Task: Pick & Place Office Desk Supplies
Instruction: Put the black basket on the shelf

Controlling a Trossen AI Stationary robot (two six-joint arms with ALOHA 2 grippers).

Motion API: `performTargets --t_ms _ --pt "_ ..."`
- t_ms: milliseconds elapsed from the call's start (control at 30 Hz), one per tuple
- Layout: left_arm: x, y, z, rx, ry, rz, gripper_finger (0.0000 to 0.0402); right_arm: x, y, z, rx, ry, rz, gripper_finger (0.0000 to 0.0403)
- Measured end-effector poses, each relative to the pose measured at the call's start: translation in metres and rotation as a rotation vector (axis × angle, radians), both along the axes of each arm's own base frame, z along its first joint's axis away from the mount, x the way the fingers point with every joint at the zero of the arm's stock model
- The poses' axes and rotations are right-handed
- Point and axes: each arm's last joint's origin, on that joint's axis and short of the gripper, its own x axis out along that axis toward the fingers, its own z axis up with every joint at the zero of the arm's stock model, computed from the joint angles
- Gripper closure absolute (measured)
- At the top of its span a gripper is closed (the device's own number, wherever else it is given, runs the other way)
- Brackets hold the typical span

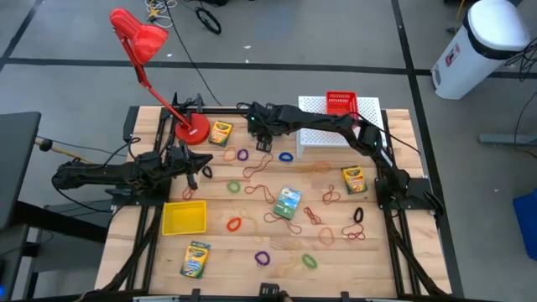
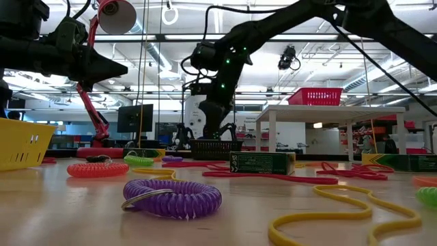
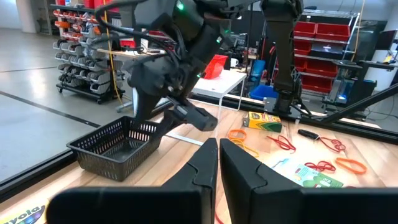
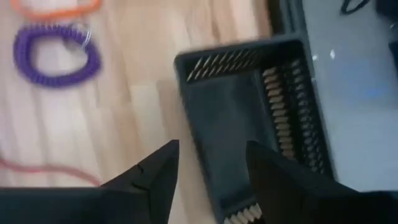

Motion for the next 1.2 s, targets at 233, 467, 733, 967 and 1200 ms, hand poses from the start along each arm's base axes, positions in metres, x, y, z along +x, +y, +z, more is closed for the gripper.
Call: performTargets --t_ms 233,467,733,967,1200 --pt "0.0 0.0 0.0 0.0 0.0 0.0 0.0376 -0.005 -0.006 -0.013 0.019 0.005 0.0 0.0213" --pt "0.0 0.0 0.0 0.0 0.0 0.0 0.0376 -0.003 -0.007 -0.02 0.03 -0.005 0.002 0.022" --pt "0.0 0.0 0.0 0.0 0.0 0.0 0.0376 -0.005 -0.012 -0.029 0.045 0.025 -0.016 0.0247" --pt "0.0 0.0 0.0 0.0 0.0 0.0 0.0376 -0.005 -0.01 -0.028 0.06 0.015 -0.004 0.0318" --pt "0.0 0.0 0.0 0.0 0.0 0.0 0.0376 0.002 0.003 -0.016 0.003 0.018 0.012 0.0392"
